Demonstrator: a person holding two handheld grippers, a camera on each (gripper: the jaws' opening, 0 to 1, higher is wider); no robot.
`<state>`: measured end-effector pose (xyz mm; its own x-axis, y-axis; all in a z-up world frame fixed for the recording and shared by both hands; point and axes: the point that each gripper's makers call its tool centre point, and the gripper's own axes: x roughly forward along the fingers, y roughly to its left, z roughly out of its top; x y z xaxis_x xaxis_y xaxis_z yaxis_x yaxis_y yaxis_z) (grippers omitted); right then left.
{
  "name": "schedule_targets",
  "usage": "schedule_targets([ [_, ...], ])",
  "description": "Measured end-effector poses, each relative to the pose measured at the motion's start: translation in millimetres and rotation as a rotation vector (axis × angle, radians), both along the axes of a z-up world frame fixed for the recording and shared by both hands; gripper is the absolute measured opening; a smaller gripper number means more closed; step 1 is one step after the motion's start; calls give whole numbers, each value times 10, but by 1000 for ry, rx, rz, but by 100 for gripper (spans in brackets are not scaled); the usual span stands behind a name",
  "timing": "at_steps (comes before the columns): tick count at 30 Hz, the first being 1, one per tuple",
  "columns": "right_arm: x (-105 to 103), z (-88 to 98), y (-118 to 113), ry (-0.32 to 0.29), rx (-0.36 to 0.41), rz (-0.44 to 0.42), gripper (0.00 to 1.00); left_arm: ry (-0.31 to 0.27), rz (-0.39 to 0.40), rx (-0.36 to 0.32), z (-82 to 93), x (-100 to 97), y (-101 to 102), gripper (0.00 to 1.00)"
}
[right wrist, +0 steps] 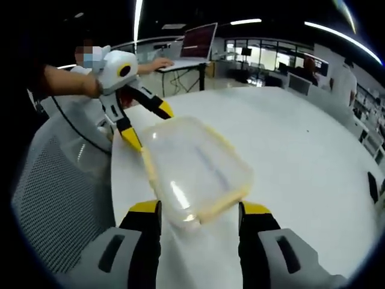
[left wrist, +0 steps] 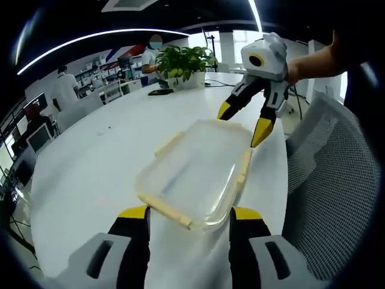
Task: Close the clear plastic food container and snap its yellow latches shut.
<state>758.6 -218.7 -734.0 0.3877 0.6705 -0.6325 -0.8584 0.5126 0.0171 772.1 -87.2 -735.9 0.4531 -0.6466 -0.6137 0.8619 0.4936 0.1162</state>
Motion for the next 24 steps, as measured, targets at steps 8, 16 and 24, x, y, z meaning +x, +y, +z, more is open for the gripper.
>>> schedule_targets([
  [8, 195, 6, -33, 0, -1, -16, 48, -3, -1, 6, 2, 206, -42, 47],
  [16, 400, 1, -61, 2, -8, -23, 48, -3, 3, 11, 0, 400, -75, 47],
  [24, 585, 9, -78, 7, -17, -19, 48, 13, 16, 17, -53, 572, -87, 44],
])
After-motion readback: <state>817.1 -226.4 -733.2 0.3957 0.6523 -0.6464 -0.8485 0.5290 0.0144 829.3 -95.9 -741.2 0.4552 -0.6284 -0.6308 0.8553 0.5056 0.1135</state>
